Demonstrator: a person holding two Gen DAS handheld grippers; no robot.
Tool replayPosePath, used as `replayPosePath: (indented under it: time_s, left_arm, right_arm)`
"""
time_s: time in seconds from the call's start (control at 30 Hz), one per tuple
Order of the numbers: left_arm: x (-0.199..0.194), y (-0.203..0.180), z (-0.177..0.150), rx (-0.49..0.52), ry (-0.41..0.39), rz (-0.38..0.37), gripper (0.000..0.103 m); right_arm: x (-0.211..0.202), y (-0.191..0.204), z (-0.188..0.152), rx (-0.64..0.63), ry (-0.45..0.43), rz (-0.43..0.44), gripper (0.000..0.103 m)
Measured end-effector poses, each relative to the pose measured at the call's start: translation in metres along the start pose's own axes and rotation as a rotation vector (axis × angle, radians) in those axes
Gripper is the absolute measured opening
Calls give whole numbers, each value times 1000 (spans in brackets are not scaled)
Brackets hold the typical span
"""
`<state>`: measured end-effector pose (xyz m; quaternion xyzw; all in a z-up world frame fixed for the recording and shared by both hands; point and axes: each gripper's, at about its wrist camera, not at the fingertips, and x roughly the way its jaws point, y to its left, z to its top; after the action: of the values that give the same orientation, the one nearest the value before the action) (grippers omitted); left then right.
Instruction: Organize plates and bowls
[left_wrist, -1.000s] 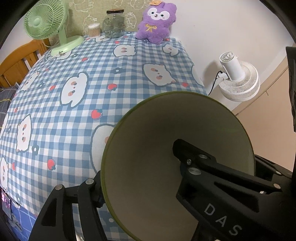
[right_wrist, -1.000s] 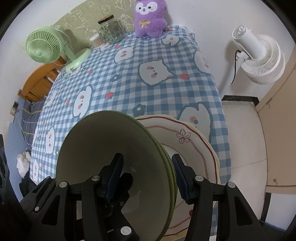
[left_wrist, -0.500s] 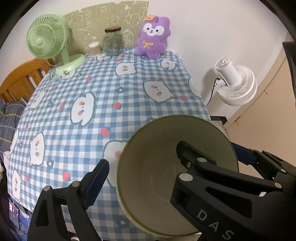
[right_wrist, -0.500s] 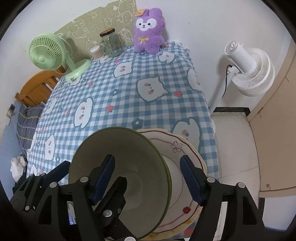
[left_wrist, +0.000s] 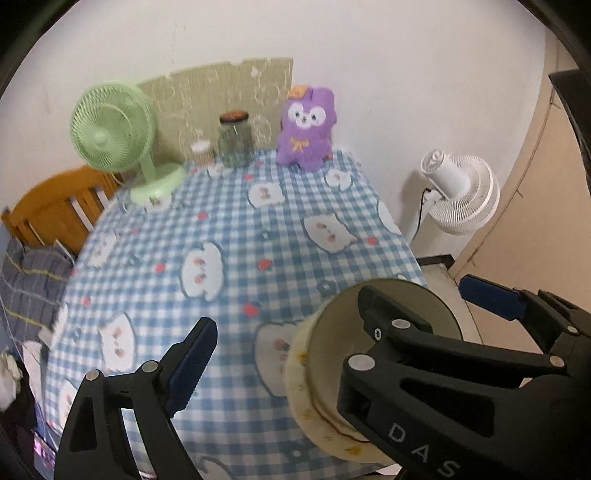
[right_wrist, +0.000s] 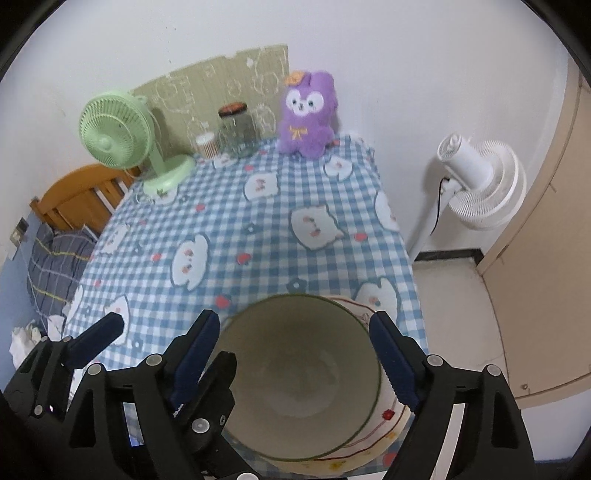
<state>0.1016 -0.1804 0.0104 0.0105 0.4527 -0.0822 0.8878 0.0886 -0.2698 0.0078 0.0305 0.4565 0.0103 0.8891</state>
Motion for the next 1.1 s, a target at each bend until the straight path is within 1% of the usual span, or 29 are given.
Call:
replayPosePath:
  time_s: [0.17, 0.43, 0.6, 0.7, 0.77, 0.83, 0.93, 1.03, 1.1]
  left_arm:
    - [-20, 23, -2, 13, -52, 4, 94]
    - [-41, 70, -16, 7, -91, 19, 94]
    - [-51, 97, -27, 7, -127, 40, 94]
    - [-57, 115, -35, 5, -150, 53, 94]
    - [-61, 125, -41, 14, -162, 57, 94]
    - [-62, 132, -47, 30, -174, 69, 95]
    - [-61, 140, -58, 48, -181, 88, 95]
    - [-60, 148, -71, 40, -192, 95, 95]
    - [-60, 151, -81, 43, -229, 127, 95]
  right_arm:
    - [-17, 24, -3, 10, -56, -25, 88]
    - [-37, 56, -16, 48, -102, -75, 88]
    - [-46, 76, -28, 52, -126, -81, 88]
    - [-50, 89, -37, 45, -162, -103, 88]
    - [-51, 96, -45, 39, -178, -97, 88]
    - [-49, 101, -53, 47, -182, -95, 88]
    - [-45, 103, -64, 71, -164, -106, 88]
    - [-43, 103, -76, 79, -181, -114, 88]
    - [-41, 103, -84, 70, -187, -133, 88]
